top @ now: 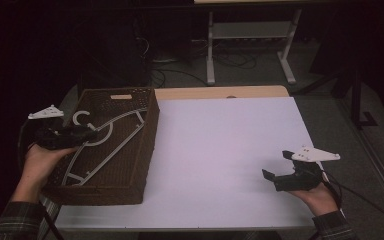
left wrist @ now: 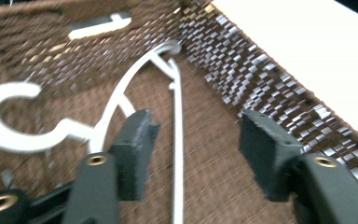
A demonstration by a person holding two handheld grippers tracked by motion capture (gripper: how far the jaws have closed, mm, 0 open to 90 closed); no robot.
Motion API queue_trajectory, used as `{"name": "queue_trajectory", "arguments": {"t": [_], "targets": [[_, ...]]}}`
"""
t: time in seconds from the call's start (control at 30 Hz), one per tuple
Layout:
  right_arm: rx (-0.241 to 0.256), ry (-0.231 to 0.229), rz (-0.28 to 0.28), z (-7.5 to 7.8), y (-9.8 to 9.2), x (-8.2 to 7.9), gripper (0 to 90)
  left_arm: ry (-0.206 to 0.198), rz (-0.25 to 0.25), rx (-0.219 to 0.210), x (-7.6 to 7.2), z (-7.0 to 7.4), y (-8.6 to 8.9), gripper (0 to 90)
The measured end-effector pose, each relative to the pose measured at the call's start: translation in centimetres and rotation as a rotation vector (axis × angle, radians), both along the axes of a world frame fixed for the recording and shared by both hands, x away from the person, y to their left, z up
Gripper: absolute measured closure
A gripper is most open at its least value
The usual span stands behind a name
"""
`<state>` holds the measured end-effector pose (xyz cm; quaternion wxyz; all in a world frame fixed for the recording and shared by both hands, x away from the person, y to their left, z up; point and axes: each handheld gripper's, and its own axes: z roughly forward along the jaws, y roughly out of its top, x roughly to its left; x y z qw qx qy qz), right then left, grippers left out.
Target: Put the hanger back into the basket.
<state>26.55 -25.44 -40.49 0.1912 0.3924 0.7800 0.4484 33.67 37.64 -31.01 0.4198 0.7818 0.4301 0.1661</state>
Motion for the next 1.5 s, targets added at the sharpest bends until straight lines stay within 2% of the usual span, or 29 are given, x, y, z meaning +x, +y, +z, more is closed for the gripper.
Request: {"name": "queue_trajectory", "arguments": {"t": [0.13, 0.33, 0.63, 0.67, 0.8, 0.93, 1.1, 1.2, 1.4, 1.5], "targets": [[0.0, -0.006, 0.006, 0.1, 0.1, 0.0, 2.2, -0.037, -0.069, 0.01, -0.4, 0.8, -3.6, 28.6], [0.011, -0.013, 0.006, 0.4, -0.1, -0.2, 2.3, -0.047, -0.138, -0.013, -0.5, 1.0, -8.0, 17.7], [0.016, -0.023, 0.014, 0.6, -0.1, -0.3, 2.4, -0.063, -0.193, -0.034, -1.0, 0.6, -14.0, 13.9], [0.017, -0.024, 0.016, 0.7, -0.1, -0.3, 2.4, -0.065, -0.2, -0.034, -1.0, 0.4, -15.0, 13.3], [0.019, -0.026, 0.023, 0.7, 0.0, -0.4, 2.4, -0.072, -0.224, -0.053, -1.1, -0.1, -17.1, 10.0], [0.019, -0.025, 0.029, 0.7, 0.1, -0.4, 2.4, -0.084, -0.263, -0.049, -1.2, -0.8, -19.7, 9.8], [0.021, -0.025, 0.035, 0.7, 0.1, -0.4, 2.4, -0.085, -0.299, -0.054, -1.5, -1.6, -21.7, 9.8], [0.021, -0.023, 0.038, 0.7, 0.2, -0.4, 2.4, -0.089, -0.322, -0.059, -1.7, -2.7, -23.1, 9.8], [0.019, -0.021, 0.044, 0.6, 0.3, -0.4, 2.4, -0.089, -0.352, -0.064, -2.0, -4.4, -24.7, 9.9], [0.017, -0.019, 0.052, 0.5, 0.3, -0.4, 2.4, -0.091, -0.366, -0.052, -2.3, -5.3, -25.4, 9.9]]}}
